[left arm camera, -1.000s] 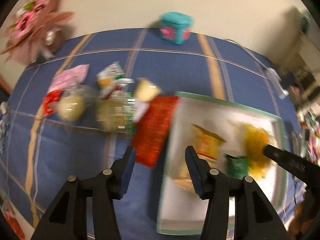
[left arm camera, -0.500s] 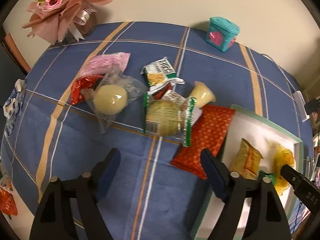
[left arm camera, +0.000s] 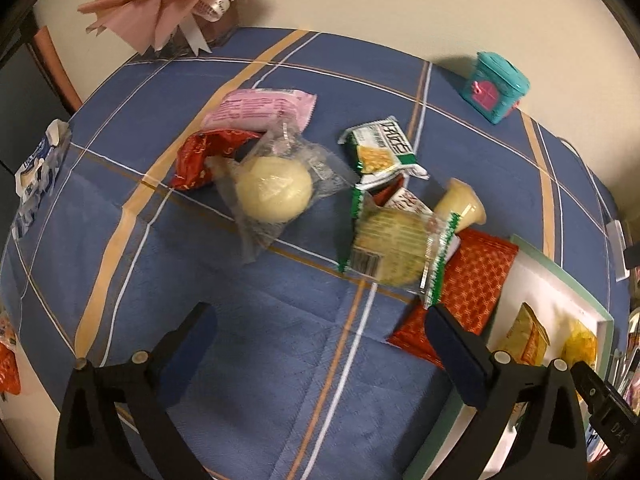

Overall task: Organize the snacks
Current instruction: 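Move both open grippers back toward the remaining snacks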

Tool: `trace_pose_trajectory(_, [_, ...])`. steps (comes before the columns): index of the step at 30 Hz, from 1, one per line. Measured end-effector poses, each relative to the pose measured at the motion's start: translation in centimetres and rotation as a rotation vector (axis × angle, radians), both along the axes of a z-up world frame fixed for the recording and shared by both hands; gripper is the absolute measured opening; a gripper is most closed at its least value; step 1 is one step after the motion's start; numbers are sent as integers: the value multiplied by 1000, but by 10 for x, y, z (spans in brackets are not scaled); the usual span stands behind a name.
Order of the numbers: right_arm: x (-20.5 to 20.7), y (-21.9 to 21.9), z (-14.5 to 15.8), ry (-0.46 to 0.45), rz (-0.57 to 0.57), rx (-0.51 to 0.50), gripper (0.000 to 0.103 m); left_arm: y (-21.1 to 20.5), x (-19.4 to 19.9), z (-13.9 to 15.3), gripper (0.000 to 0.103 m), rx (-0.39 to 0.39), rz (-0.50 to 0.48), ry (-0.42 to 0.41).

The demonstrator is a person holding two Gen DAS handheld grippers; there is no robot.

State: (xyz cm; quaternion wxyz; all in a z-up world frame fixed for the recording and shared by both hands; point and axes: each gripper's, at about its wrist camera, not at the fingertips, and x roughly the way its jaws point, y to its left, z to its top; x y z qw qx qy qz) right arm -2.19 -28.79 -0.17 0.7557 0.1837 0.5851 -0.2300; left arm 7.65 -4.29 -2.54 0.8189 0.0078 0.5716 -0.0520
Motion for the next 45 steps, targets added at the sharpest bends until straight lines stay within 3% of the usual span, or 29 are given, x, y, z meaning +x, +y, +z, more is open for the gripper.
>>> trace_pose_trajectory(9, [12,17,4,-37,-1,33,103,47,16,1,103,18,110,1])
trace_pose_trajectory(19, [49,76,11,-125,109,100,103,94,31,-2,103,-16,211,0])
trace_pose_trajectory(24, [67,91,5,-149,137,130,103,89,34,-3,103,-64,198,-14])
trace_pose_trajectory(32, [82,91,-5,-161,133,125,103,53,42,-9,103,-149,95,-4])
trace_pose_trajectory(45, [93,71,-12,-155,89,133,101,3,64,-19,100,-189,0,24])
